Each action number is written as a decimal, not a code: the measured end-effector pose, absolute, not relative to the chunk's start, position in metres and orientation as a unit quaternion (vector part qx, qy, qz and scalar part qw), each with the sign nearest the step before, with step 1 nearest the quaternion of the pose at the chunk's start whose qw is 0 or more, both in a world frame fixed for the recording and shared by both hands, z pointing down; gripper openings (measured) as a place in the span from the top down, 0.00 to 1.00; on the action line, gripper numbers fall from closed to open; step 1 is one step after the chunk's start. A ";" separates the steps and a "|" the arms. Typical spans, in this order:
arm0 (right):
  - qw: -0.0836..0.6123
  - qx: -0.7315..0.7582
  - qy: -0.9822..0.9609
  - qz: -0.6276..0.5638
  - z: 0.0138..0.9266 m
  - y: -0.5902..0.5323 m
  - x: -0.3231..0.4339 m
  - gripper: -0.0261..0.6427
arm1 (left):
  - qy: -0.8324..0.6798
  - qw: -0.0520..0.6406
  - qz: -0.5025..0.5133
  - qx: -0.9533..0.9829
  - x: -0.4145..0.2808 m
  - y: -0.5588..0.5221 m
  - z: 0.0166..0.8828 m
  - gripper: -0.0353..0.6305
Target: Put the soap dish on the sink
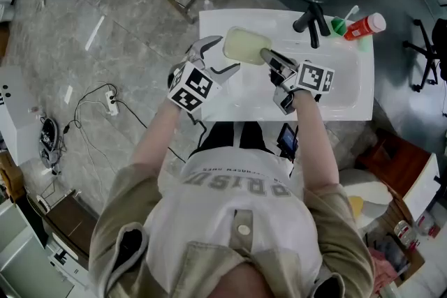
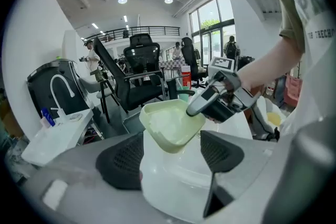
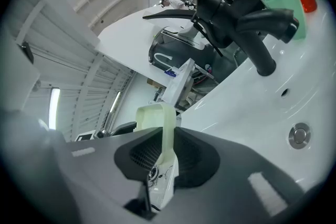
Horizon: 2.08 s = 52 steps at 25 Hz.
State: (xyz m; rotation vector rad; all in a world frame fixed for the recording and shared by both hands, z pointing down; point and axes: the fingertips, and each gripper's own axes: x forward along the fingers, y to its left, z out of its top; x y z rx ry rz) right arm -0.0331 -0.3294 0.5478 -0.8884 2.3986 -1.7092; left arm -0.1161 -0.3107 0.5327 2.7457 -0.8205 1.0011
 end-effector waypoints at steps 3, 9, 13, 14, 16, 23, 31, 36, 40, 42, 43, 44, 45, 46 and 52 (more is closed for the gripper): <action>0.008 -0.288 0.782 -0.552 0.552 -0.329 -0.035 0.87 | -0.255 0.036 0.358 0.897 -0.118 -0.308 0.546 0.41; -0.036 -0.286 0.776 -0.561 0.563 -0.332 -0.037 0.87 | -0.227 0.057 0.386 0.892 -0.117 -0.306 0.568 0.41; -0.078 -0.286 0.774 -0.559 0.572 -0.334 -0.037 0.87 | -0.201 0.077 0.412 0.886 -0.120 -0.302 0.584 0.41; -0.089 -0.286 0.774 -0.557 0.574 -0.335 -0.037 0.87 | -0.191 0.081 0.419 0.884 -0.120 -0.300 0.587 0.41; -0.108 -0.284 0.776 -0.553 0.578 -0.337 -0.036 0.87 | -0.172 0.086 0.435 0.880 -0.121 -0.298 0.594 0.41; -0.159 -0.288 0.770 -0.546 0.595 -0.345 -0.043 0.87 | -0.107 0.131 0.503 0.848 -0.132 -0.295 0.620 0.41; -0.189 -0.299 0.766 -0.537 0.607 -0.364 -0.047 0.87 | -0.072 0.145 0.559 0.813 -0.140 -0.311 0.639 0.42; -0.208 -0.307 0.757 -0.537 0.618 -0.372 -0.049 0.87 | -0.082 0.132 0.573 0.805 -0.139 -0.338 0.641 0.43; -0.218 -0.318 0.751 -0.537 0.625 -0.379 -0.051 0.87 | -0.077 0.143 0.578 0.800 -0.142 -0.346 0.650 0.43; -0.226 -0.325 0.747 -0.534 0.630 -0.381 -0.051 0.87 | -0.081 0.136 0.579 0.800 -0.142 -0.354 0.651 0.43; -0.230 -0.327 0.746 -0.533 0.632 -0.382 -0.051 0.87 | -0.080 0.138 0.581 0.798 -0.143 -0.355 0.652 0.43; -0.232 -0.329 0.745 -0.532 0.633 -0.383 -0.051 0.87 | -0.078 0.140 0.582 0.797 -0.143 -0.355 0.654 0.43; -0.234 -0.330 0.744 -0.532 0.635 -0.384 -0.051 0.87 | -0.076 0.141 0.584 0.796 -0.144 -0.355 0.655 0.43; -0.236 -0.332 0.743 -0.531 0.636 -0.385 -0.051 0.87 | -0.073 0.144 0.586 0.794 -0.145 -0.354 0.656 0.43; -0.249 -0.344 0.733 -0.531 0.648 -0.392 -0.049 0.87 | -0.060 0.170 0.580 0.795 -0.145 -0.350 0.659 0.43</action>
